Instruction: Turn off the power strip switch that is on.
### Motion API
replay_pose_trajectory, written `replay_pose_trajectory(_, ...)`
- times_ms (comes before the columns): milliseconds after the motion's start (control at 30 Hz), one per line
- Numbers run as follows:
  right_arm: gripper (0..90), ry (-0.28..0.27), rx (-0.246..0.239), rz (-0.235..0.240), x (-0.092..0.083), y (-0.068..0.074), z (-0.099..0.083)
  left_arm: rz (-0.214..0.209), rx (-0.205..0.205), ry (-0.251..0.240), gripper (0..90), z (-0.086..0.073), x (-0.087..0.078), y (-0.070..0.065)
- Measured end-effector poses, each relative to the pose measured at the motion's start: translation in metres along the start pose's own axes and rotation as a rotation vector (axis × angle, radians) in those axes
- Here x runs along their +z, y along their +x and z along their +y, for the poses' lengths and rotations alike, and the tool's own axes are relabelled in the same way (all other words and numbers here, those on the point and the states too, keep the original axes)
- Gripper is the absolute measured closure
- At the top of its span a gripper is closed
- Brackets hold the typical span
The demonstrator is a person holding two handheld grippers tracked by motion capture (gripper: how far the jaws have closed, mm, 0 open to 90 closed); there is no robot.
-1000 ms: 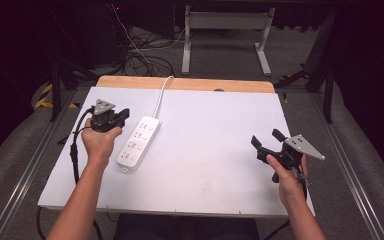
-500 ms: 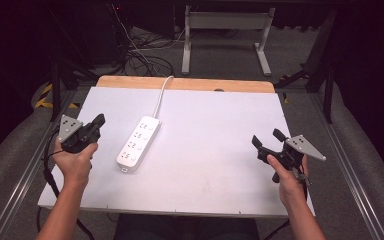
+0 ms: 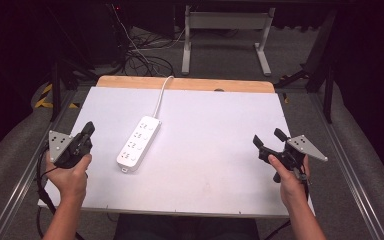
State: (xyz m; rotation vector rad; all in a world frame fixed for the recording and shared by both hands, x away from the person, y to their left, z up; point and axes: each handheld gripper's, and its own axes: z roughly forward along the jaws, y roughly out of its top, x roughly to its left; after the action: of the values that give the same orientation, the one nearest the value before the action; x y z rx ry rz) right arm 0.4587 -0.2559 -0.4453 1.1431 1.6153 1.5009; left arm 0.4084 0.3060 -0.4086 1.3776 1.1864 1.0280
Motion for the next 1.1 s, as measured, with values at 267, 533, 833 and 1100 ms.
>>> replay_pose_trajectory(267, 15.4, 0.003, 0.001, 0.0, 0.001, 0.0, -0.001, 0.008, 0.003, -0.012, 89.9, -0.002, 0.002, -0.002)
replay_pose_trajectory(533, 15.1, 0.006, 0.003, -0.001, 0.002, 0.0, -0.001, 0.073, -0.006, -0.06, 55.0, -0.005, 0.008, -0.001)
replay_pose_trajectory(833, 15.0, 0.006, 0.006, -0.001, 0.001, -0.001, -0.001, 0.09, -0.015, -0.092, 14.1, -0.006, 0.01, -0.001)
replay_pose_trajectory(1100, 15.1, 0.004, 0.006, -0.005, 0.0, -0.002, -0.002, 0.085, -0.003, -0.071, 11.7, -0.007, 0.012, 0.0)
